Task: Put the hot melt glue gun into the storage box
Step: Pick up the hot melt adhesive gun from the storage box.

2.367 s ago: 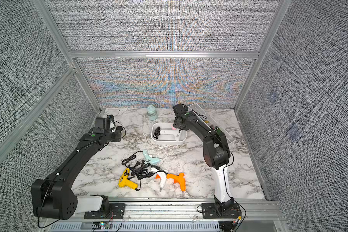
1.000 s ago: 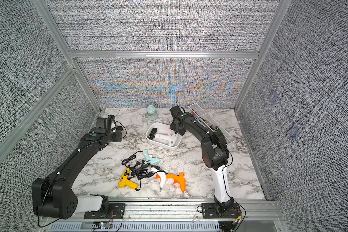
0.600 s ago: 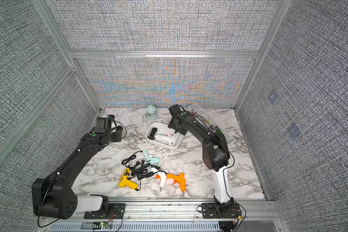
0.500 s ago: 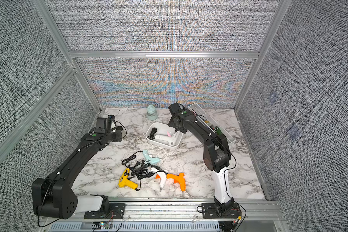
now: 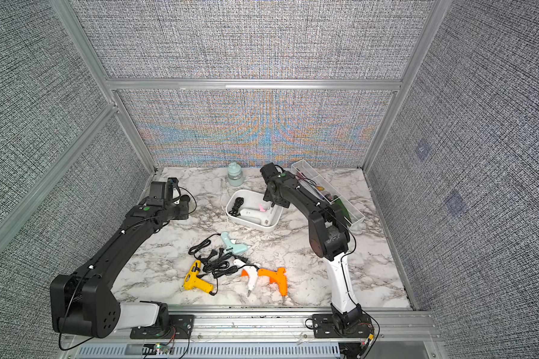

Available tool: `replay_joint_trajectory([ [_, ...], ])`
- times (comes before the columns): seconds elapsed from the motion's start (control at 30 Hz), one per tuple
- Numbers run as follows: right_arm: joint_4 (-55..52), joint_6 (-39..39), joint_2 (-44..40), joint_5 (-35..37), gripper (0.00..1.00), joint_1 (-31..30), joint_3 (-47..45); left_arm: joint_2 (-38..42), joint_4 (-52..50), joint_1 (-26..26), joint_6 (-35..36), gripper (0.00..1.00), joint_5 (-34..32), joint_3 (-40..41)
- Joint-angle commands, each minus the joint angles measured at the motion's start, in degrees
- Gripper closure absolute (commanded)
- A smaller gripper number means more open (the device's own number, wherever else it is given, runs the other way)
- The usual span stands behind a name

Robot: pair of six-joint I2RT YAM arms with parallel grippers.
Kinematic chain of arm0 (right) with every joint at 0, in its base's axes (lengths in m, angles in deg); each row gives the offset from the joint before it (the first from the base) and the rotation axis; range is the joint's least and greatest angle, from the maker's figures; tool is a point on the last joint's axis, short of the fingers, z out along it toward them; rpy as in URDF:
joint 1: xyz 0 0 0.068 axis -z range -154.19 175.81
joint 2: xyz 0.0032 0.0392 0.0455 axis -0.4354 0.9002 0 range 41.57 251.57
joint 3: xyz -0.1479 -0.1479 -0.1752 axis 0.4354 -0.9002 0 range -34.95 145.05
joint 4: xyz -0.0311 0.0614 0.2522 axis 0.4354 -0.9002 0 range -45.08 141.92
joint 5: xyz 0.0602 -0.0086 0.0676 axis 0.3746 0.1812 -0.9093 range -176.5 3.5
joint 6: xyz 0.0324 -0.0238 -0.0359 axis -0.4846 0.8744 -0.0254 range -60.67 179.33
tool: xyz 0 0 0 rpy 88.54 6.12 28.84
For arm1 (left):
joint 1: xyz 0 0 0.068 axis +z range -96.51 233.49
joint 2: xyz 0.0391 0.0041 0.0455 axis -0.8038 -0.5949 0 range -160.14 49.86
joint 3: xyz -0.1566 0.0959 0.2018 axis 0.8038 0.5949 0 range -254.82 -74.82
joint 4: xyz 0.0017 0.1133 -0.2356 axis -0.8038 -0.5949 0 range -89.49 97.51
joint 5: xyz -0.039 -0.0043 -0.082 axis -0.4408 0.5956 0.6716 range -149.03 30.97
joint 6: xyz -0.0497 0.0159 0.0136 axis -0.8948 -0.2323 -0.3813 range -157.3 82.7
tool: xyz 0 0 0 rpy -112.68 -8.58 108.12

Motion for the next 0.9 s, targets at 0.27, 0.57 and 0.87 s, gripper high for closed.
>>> replay_joint_trajectory([
  [0.27, -1.78, 0.72, -3.62, -0.78, 0.24, -2.34, -0.76, -0.05, -1.27, -0.26, -0.03, 0.46, -0.28, -0.46],
  [0.57, -1.12, -0.58, -2.38, -1.67, 0.23, -4.6, -3.08, -0.32, -1.12, -0.32, 0.06, 0.46, -0.17, -0.45],
  [0.87, -0.56, -0.38, 1.31, -0.8, 0.26, -4.42, -1.8, -0.19, -1.29, -0.4, 0.15, 0.45, -0.33, -0.45],
])
